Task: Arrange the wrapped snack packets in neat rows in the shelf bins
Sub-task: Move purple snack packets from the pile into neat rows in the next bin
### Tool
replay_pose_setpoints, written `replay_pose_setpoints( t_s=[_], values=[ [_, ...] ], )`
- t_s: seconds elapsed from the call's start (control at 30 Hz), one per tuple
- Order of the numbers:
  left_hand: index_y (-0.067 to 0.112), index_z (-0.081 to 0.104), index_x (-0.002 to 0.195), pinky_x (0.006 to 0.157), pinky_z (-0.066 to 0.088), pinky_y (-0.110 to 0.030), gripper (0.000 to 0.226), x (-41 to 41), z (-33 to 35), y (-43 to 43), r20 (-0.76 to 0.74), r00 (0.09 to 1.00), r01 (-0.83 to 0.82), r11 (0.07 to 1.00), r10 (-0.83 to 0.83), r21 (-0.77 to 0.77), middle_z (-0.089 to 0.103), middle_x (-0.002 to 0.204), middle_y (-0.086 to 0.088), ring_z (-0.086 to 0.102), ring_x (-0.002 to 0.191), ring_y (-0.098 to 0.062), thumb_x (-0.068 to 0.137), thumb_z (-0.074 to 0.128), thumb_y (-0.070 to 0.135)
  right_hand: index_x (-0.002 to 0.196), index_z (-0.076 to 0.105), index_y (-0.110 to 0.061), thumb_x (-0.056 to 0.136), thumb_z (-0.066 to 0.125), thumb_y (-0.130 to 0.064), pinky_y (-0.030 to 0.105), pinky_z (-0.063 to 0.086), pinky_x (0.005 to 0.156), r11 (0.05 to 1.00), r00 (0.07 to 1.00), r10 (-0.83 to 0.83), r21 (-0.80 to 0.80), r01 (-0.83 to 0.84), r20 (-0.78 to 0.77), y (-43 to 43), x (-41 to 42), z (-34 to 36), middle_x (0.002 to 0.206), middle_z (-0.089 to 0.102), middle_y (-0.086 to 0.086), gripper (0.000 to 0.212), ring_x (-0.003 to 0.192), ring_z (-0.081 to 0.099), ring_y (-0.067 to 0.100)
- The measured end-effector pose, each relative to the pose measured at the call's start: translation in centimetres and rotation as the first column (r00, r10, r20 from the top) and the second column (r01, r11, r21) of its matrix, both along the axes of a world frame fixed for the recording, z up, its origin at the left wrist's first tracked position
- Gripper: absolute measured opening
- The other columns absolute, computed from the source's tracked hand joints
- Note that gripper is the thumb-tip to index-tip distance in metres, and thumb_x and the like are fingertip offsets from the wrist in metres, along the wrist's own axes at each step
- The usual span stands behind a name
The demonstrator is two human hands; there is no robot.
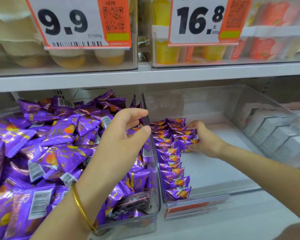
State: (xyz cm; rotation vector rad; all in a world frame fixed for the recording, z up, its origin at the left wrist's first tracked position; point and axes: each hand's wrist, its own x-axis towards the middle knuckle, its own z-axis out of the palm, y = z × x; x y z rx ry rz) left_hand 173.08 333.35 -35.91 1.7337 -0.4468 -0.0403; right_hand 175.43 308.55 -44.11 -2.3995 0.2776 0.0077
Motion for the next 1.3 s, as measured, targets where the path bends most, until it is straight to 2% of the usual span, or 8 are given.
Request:
replay_pose_setpoints(
  t_s=[0.27,0.43,0.63,0.93,1.07,1.17,1.23,1.3],
  values=[
    [0.036,0.06,0.102,0.101,0.043,-0.03,0.029,-0.2,0.3,-0.1,-0.013,0.999,-0.032,0.999,0.032,-0.01,0.059,0.115,0.017,0.052,0.111,0.006,0.089,0.057,0.01,0.126,0.049,-0.001,0.073,0.076,0.001,0.039,0.052,0.083,0.985,0.987,-0.14,0.094,0.148,-0.084,0.3,0.7,-0.1,0.106,0.046,0.006,0.059,0.088,0.053,0.024],
    [0.035,0.06,0.105,0.1,0.044,-0.029,0.028,-0.2,0.4,0.0,-0.006,0.999,-0.048,0.999,0.048,0.0,0.06,0.115,0.019,0.053,0.11,0.008,0.089,0.057,0.013,0.128,0.046,0.001,0.074,0.075,0.002,0.03,0.049,0.067,0.977,0.987,-0.116,0.169,0.133,-0.11,1.3,0.4,0.4,0.082,0.05,-0.004,0.061,0.076,0.055,0.021],
    [0.032,0.06,0.105,0.094,0.046,-0.025,0.028,-0.1,0.7,0.4,0.009,0.997,-0.074,0.997,0.074,-0.036,0.062,0.11,0.018,0.059,0.108,-0.006,0.09,0.056,0.009,0.147,0.017,-0.004,0.073,0.071,0.011,0.034,0.052,0.071,0.912,0.975,-0.16,0.355,0.206,-0.155,1.0,0.3,0.5,0.114,0.052,0.017,0.092,0.089,0.056,0.026],
    [0.02,0.062,0.102,0.081,0.052,-0.016,0.027,-0.3,2.1,2.9,0.048,0.998,-0.049,0.999,0.049,-0.014,0.069,0.099,0.009,0.067,0.089,-0.003,0.09,0.053,-0.002,0.148,0.016,-0.007,0.078,0.074,-0.009,0.038,0.046,0.091,0.986,0.976,-0.15,0.053,0.16,-0.159,0.8,-1.1,2.4,0.142,0.037,0.018,0.091,0.11,0.052,0.03],
    [0.031,0.065,0.092,0.066,0.044,-0.006,0.028,-0.2,2.5,4.6,0.248,0.964,-0.152,0.969,0.102,0.193,0.068,0.091,0.01,0.061,0.074,0.001,0.085,0.059,0.004,0.129,0.051,-0.014,0.081,0.066,-0.005,0.022,0.042,0.092,0.995,0.946,-0.016,-0.088,0.047,0.325,4.0,-4.1,6.1,0.124,0.058,0.003,0.051,0.11,0.057,0.016],
    [0.031,0.064,0.085,0.067,0.037,-0.01,0.019,0.3,2.4,5.7,0.483,0.873,-0.311,0.836,0.064,0.452,0.061,0.088,0.012,0.052,0.076,0.004,0.081,0.064,0.012,0.107,0.067,-0.021,0.081,0.065,-0.012,0.006,0.037,0.085,0.971,0.828,0.238,-0.115,-0.208,0.509,9.4,-5.8,9.1,0.1,0.062,-0.013,0.027,0.092,0.056,0.0],
    [0.031,0.067,0.085,0.079,0.038,-0.026,0.006,0.5,2.2,5.9,0.501,0.865,-0.313,0.748,-0.029,0.585,0.061,0.088,0.009,0.053,0.088,-0.012,0.079,0.068,0.032,0.109,0.067,-0.024,0.078,0.061,-0.033,0.017,0.035,0.095,0.886,0.795,0.438,-0.353,-0.302,0.419,11.8,-5.2,9.4,0.105,0.064,-0.011,0.032,0.104,0.052,0.007],
    [0.036,0.067,0.088,0.086,0.039,-0.036,0.024,0.2,1.8,5.6,0.46,0.877,-0.302,0.586,-0.139,0.752,0.06,0.092,0.01,0.051,0.097,-0.02,0.075,0.061,0.055,0.12,0.058,-0.027,0.08,0.061,-0.046,0.038,0.038,0.099,0.792,0.852,0.48,-0.521,-0.318,0.208,13.4,-4.1,9.4,0.115,0.061,-0.003,0.044,0.118,0.044,0.02]
  ],
)
